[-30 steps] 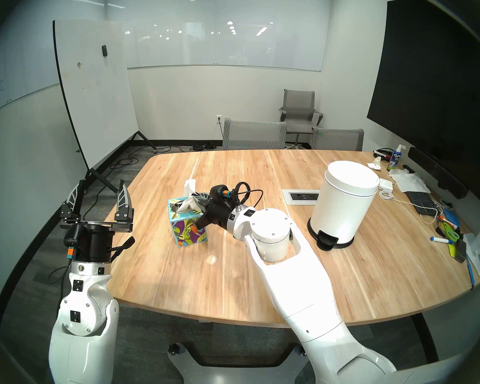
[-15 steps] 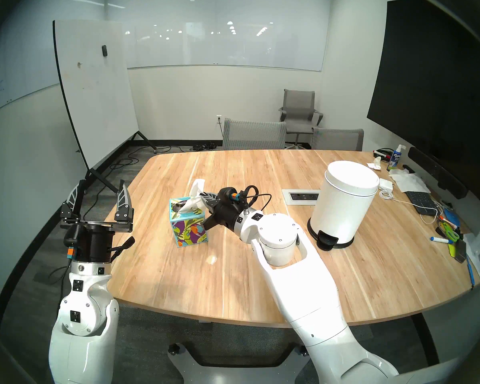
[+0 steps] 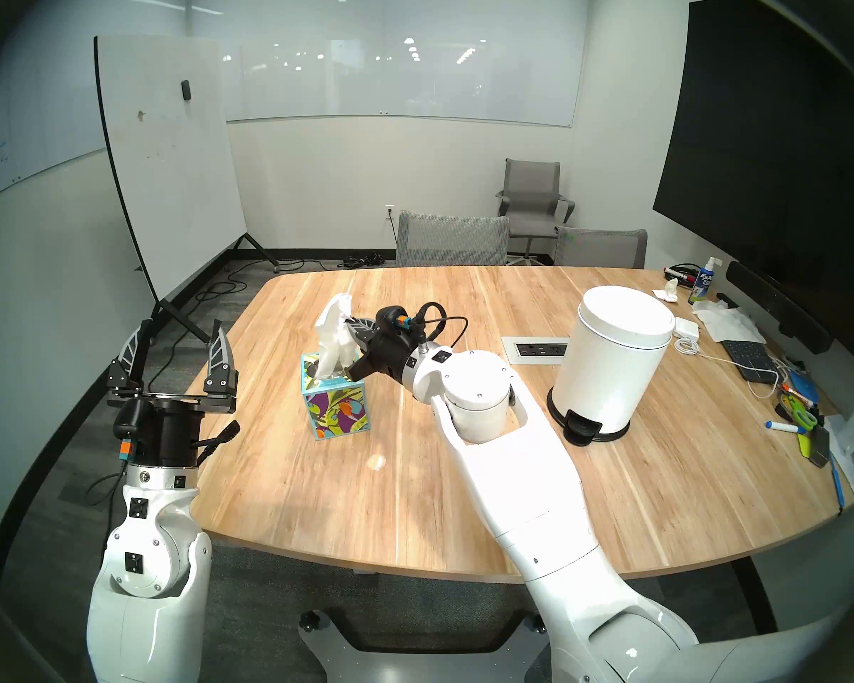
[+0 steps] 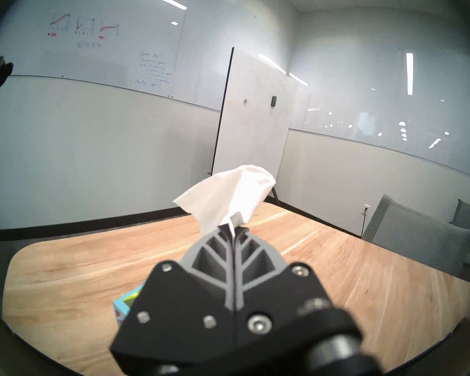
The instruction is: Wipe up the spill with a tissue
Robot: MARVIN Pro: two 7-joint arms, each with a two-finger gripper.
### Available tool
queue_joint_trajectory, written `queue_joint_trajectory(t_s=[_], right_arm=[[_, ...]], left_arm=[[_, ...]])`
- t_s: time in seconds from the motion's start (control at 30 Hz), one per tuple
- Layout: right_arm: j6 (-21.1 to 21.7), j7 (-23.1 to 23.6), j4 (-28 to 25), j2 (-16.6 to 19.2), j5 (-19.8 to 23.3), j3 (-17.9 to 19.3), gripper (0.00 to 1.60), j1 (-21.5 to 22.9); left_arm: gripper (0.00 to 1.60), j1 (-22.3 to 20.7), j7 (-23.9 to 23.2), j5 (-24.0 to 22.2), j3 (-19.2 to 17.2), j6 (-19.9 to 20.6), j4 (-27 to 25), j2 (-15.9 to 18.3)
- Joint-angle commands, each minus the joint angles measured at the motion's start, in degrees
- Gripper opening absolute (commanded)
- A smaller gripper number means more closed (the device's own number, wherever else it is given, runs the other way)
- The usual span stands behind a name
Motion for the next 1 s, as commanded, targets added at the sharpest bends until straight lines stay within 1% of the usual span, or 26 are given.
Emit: queue_joint_trajectory(t_s=[0.0,0.07,0.2,0.23,0.3,0.37,0.6,0.67,0.77,0.97], right_arm=[[1.48,0.65,-3.31,-2.15,-0.30,0.38,0.00,6.53],[2.18,0.83,-4.26,-1.82,-0.41,0.53,0.00,6.77],[4.01,1.58,-7.63,-0.99,-0.66,0.59,0.00,5.05],[4.01,1.58,-7.63,-0.99,-0.66,0.59,0.00,5.05],[4.53,1.70,-9.17,-0.82,-0.78,0.44,0.00,3.49],[5.00,1.58,-11.54,-0.60,-0.82,0.33,0.00,0.75],[6.72,0.34,-16.98,1.40,-0.54,-0.39,0.00,-3.98],[6.26,-0.22,-16.77,1.61,-0.10,-0.57,0.00,-4.01],[6.60,-1.42,-18.63,2.09,0.05,-0.98,0.00,-5.49],[6.55,-2.25,-19.46,2.33,0.07,-1.23,0.00,-6.35]], left_arm=[[1.60,0.00,0.02,0.00,-0.08,-0.38,-0.82,-0.04],[1.60,0.02,0.02,0.00,-0.08,-0.39,-0.84,-0.05],[1.60,0.07,0.03,0.01,-0.10,-0.43,-0.91,-0.08],[1.60,0.07,0.03,0.01,-0.10,-0.43,-0.91,-0.08],[1.60,0.10,0.03,0.02,-0.10,-0.44,-0.94,-0.09],[1.60,0.12,0.04,0.03,-0.10,-0.45,-0.97,-0.10],[1.60,0.13,0.04,0.03,-0.11,-0.45,-0.99,-0.11],[1.60,0.13,0.04,0.03,-0.11,-0.45,-0.99,-0.11],[1.60,0.15,0.04,0.04,-0.11,-0.46,-1.00,-0.12],[1.60,0.15,0.04,0.04,-0.11,-0.46,-1.00,-0.12]])
